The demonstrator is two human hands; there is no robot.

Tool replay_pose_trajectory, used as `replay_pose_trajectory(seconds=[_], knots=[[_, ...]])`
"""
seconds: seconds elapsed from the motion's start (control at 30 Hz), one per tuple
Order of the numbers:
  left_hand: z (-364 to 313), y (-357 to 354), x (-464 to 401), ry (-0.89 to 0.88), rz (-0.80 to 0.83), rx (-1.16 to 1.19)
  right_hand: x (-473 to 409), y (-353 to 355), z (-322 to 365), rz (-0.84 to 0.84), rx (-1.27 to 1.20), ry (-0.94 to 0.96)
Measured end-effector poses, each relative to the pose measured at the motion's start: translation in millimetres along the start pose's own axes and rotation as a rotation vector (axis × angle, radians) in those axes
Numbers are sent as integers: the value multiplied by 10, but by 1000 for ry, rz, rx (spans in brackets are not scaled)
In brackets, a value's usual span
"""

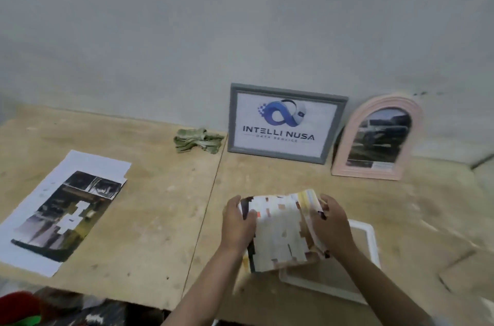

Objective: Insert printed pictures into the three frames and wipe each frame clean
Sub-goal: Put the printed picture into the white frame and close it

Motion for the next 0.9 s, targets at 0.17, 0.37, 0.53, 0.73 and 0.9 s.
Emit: replay_pose_trajectory(seconds=[0.17,0.37,0.53,0.73,0.9], knots=[[-255,-719,218,-424,218,-230,359,382,-600,-89,42,-157],[2,-1221,321,-386,440,-568,582,463,-957,-61,166,-221],[234,-1384,354,-455,536,-1055,651,360,-1077,20,398,-116],[351,-1435,248,-521,525,-1191,668,214,-1204,123,566,-111],[377,-1431,184,-502,578,-1166,717,147,-1201,138,575,-104]])
Point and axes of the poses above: each hand's wrist, its own x-axis away from the middle knuckle, its own y-axis out of the back of the hand, z = x × y, the point moved 8 cm from there along -x, towards the middle knuckle, and after that the axes turned 5 degrees about y, right-handed, at the moved point
